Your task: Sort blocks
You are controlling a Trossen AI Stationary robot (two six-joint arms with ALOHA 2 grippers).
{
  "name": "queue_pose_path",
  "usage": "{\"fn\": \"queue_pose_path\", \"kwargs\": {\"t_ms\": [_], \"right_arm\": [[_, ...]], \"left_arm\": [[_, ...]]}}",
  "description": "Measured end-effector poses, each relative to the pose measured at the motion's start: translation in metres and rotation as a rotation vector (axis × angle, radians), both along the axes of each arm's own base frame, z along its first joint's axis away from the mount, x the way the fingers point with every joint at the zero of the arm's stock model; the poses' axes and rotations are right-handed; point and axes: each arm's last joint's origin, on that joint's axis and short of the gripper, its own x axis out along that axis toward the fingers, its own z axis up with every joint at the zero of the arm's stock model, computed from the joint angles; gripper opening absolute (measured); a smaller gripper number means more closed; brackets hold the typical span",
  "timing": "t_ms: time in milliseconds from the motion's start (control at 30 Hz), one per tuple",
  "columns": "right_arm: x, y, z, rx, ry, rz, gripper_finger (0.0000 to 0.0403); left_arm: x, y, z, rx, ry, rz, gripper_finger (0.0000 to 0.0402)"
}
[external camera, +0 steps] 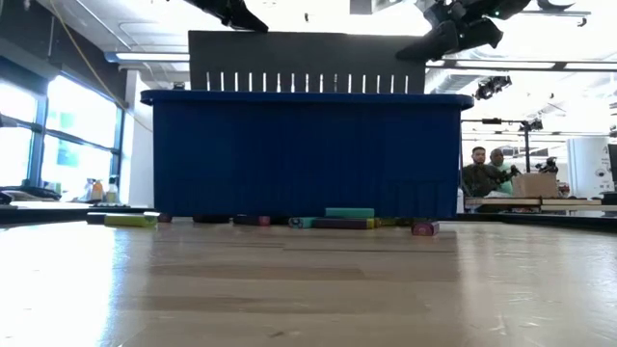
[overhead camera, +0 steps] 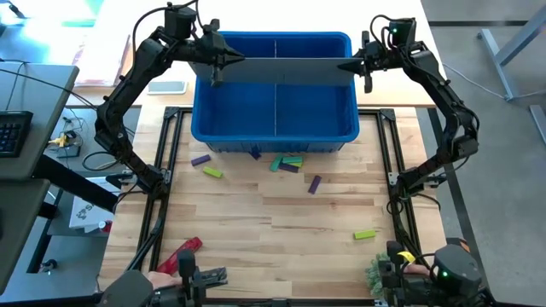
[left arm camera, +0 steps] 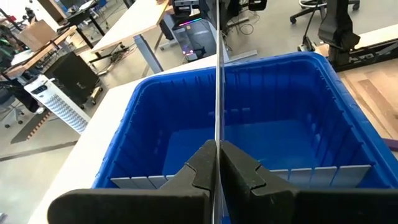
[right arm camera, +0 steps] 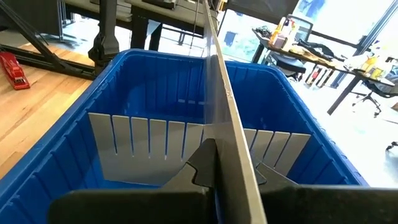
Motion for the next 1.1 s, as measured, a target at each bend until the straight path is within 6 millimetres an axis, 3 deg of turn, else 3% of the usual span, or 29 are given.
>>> {"fn": "queue_pose_path", "kwargs": {"t_ms": [633,1100], "right_arm": [[0.000,-0.001,0.001,0.002,-0.006,-0.010,0.0000],[0.000,-0.001,0.001,0.007,-0.005,-0.010,0.0000]], "left_arm": [[-0.002,0.002,-0.001,0.025,0.042,0.086,0.0006],[-0.014,0.009,-0.007,-0.074,0.070,0.170,0.0121]]}}
